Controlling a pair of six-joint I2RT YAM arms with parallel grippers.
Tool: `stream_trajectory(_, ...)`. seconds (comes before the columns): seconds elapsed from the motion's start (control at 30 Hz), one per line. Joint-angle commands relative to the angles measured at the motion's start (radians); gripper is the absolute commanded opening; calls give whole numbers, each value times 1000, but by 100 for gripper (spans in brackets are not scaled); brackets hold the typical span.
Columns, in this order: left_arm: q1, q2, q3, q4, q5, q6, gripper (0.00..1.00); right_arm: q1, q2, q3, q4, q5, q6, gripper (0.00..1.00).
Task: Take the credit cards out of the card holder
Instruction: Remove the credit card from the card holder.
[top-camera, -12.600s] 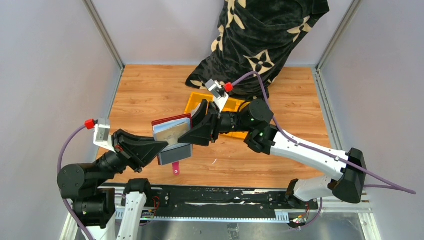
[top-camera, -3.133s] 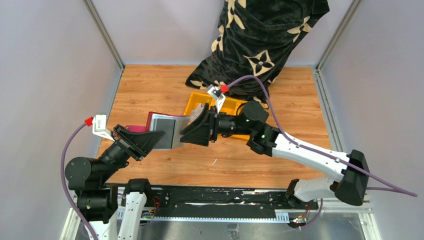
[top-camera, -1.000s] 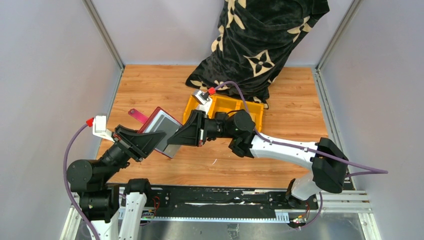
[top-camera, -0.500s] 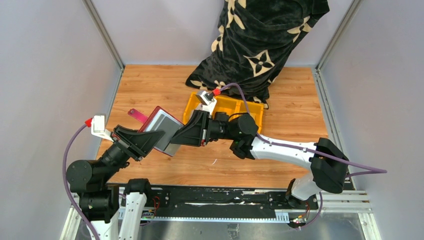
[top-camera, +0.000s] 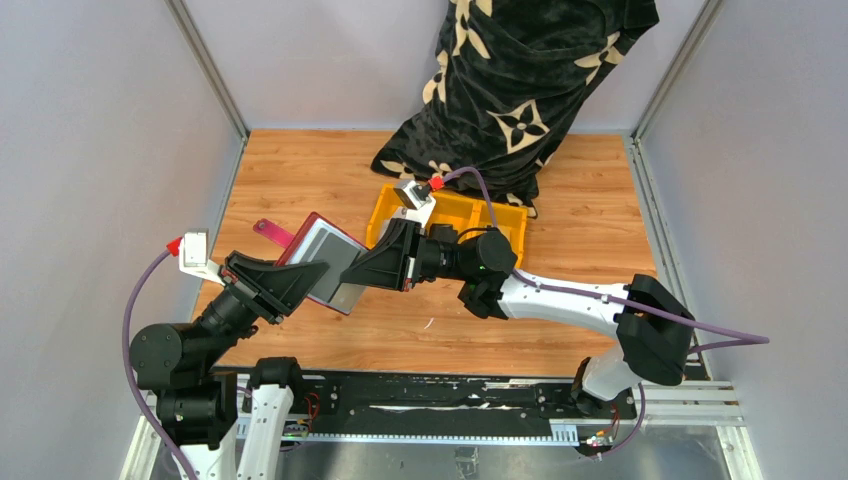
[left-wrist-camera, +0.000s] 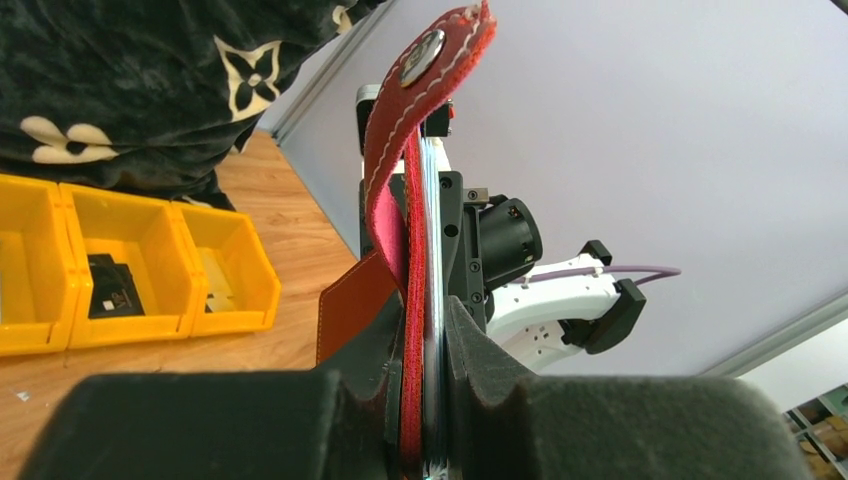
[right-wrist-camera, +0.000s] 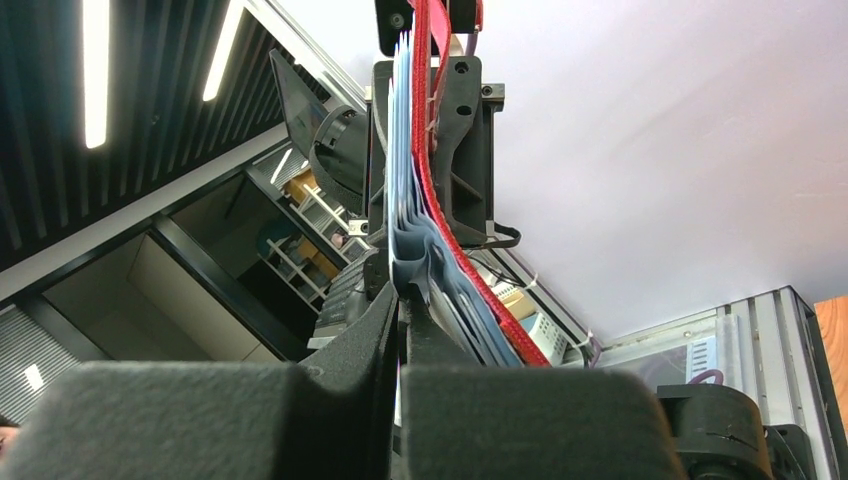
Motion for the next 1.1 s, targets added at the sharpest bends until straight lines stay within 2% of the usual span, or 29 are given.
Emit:
stream_trajectory(0.0, -2, -4, 34, 22, -14, -7, 17, -10, -38, -35, 64, 16, -23, 0)
stream_trajectory(0.57, -2, 6, 62, 15, -24, -14, 17, 3, -74, -82, 86, -3, -52, 1)
stream_trajectory(0.67, -3, 5, 54, 13, -31, -10, 13, 15, -62, -65, 84, 3, -52, 21)
stream_trajectory(0.8, -2, 1, 44, 9, -43, -4, 9, 32, -16, -17, 112, 9, -26, 36)
stream_trajectory(0.97, -2, -2, 48, -6, -51, 16, 7, 33, 10, 18, 119, 10, -8, 33)
stream_trajectory(1.07, -3, -4, 54, -25, -62, 37, 7, 33, 6, 18, 103, 12, -17, 16)
